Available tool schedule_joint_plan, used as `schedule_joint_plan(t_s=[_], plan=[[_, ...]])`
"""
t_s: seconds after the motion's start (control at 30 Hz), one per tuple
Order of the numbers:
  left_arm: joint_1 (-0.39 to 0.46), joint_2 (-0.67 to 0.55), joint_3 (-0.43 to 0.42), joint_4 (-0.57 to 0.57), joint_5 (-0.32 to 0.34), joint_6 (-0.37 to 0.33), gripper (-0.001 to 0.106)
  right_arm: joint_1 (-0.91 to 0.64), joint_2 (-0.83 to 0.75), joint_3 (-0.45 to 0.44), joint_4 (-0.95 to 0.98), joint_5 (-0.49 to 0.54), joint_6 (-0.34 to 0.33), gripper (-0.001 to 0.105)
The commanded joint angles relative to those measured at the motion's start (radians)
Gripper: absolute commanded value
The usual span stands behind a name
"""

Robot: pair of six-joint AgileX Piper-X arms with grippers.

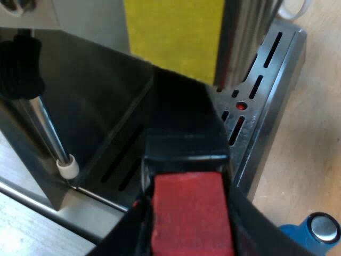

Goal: Put the handle in the coffee machine

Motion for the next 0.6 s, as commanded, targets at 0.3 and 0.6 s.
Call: schedule_joint_plan(t_s=[0.3, 0.6], plan=[[-0.005, -0.038, -0.023, -0.062, 0.396, -0.032, 0.0, -0.013, -0.001, 0.006, 0.001, -0.003, 0.002, 0.079], [-0.005, -0.038, -0.023, -0.041, 0.396, -0.032, 0.0, -0.016, 0.009, 0.006, 0.0, -0.003, 0.038, 0.077]])
